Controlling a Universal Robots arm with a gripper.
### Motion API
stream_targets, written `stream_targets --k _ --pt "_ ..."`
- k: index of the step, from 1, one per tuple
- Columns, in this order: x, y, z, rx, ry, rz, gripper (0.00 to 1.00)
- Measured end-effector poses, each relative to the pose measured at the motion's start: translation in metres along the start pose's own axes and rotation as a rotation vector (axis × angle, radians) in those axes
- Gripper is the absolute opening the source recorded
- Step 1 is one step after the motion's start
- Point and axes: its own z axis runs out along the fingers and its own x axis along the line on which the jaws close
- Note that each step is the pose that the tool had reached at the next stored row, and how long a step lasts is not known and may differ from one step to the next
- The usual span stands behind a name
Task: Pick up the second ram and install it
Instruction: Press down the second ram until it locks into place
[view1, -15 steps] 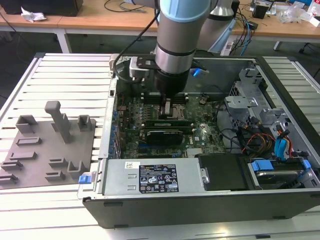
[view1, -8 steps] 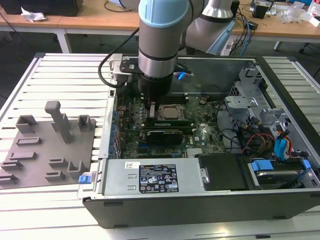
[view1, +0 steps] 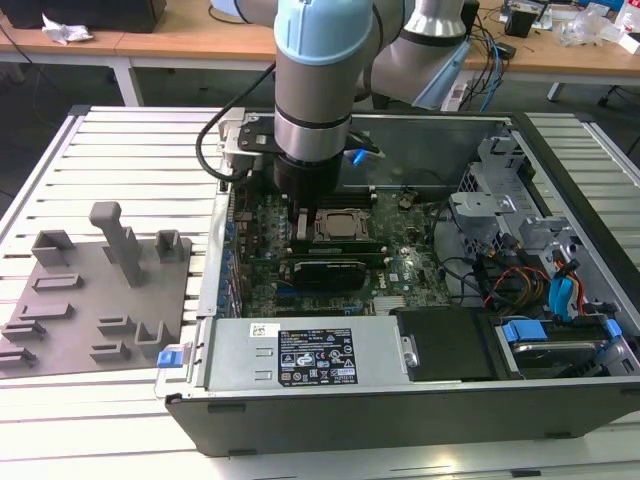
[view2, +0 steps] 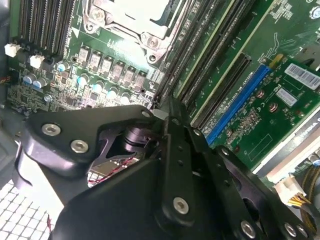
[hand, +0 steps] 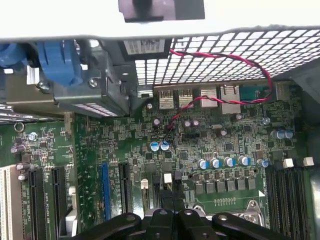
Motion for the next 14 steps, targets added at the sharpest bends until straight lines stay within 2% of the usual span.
stream_targets --k 2,4,5,6,10,12,13,14 --pt "-0.0003 -0.0001 -0.0012 0.0012 -0.002 -0.001 0.11" --pt "-0.0008 -0.0011 -0.0117 0.0004 -0.0008 -0.001 0.11" --pt "-0.0013 -0.0077 -0.0123 -0.0035 -0.0011 -0.001 0.11" --pt "-0.002 -0.0158 -0.0127 -0.0128 -0.0015 -0.001 0.11" --pt "-0.0036 -0.0369 -0.0138 -0.038 -0.0019 0.001 0.11" --pt "-0.005 -0.0547 -0.0147 -0.0553 -0.0015 0.001 0.11" --pt "-0.0053 -0.0585 -0.0155 -0.0573 -0.0013 0.001 0.11" --pt "-0.0057 -0.0598 -0.0193 -0.058 -0.0013 0.001 0.11"
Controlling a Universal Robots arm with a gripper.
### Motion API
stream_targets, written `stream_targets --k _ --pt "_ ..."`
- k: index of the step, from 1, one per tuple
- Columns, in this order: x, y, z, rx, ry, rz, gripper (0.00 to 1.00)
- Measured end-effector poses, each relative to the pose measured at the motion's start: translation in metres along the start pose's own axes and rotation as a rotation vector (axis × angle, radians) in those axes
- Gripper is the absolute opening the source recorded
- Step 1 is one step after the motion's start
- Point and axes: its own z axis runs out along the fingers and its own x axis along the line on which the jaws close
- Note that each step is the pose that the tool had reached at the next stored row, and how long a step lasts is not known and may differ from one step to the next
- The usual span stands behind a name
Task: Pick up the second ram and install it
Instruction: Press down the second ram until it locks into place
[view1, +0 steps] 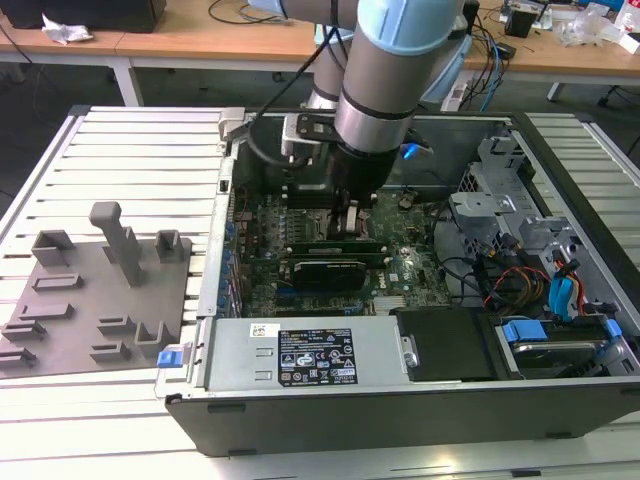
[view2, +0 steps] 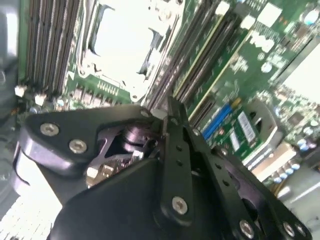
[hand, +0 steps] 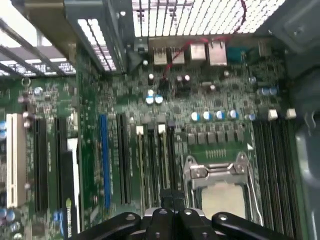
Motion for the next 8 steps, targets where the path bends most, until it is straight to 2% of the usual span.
stream_targets --k 3,4,8 --pt "-0.0013 0.0021 -0.0227 -0.0007 -0.0001 0.0 0.11" --pt "-0.0014 0.0025 -0.0263 -0.0007 0.0001 0.0 0.11" --pt "-0.0014 0.0025 -0.0265 -0.0007 -0.0003 0.0 0.11"
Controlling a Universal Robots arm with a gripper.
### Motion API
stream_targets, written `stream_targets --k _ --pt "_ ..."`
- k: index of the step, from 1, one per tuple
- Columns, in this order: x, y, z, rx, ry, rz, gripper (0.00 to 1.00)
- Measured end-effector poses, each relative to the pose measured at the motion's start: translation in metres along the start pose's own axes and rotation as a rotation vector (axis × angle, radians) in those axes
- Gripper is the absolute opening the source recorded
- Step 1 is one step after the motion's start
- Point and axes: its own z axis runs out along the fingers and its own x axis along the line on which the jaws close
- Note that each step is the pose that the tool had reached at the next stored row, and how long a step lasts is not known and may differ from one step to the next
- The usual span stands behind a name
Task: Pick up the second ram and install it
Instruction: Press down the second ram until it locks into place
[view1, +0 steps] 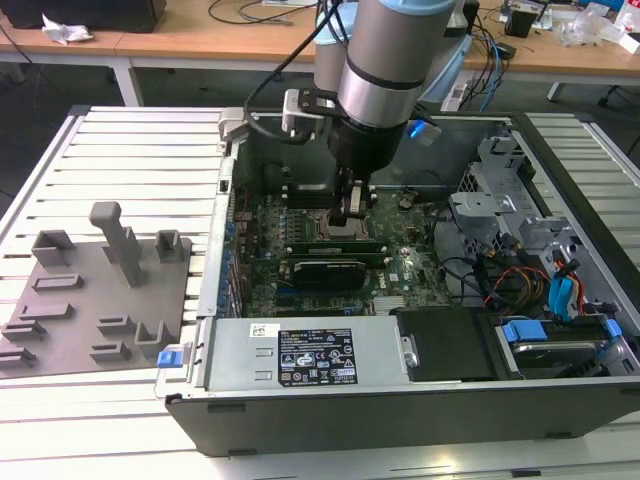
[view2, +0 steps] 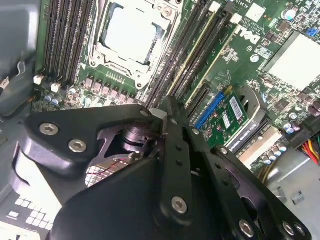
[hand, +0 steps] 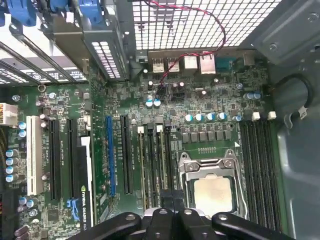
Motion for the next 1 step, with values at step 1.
stream_targets --k 1 --pt "0.0 0.0 0.0 0.0 0.0 0.0 0.11"
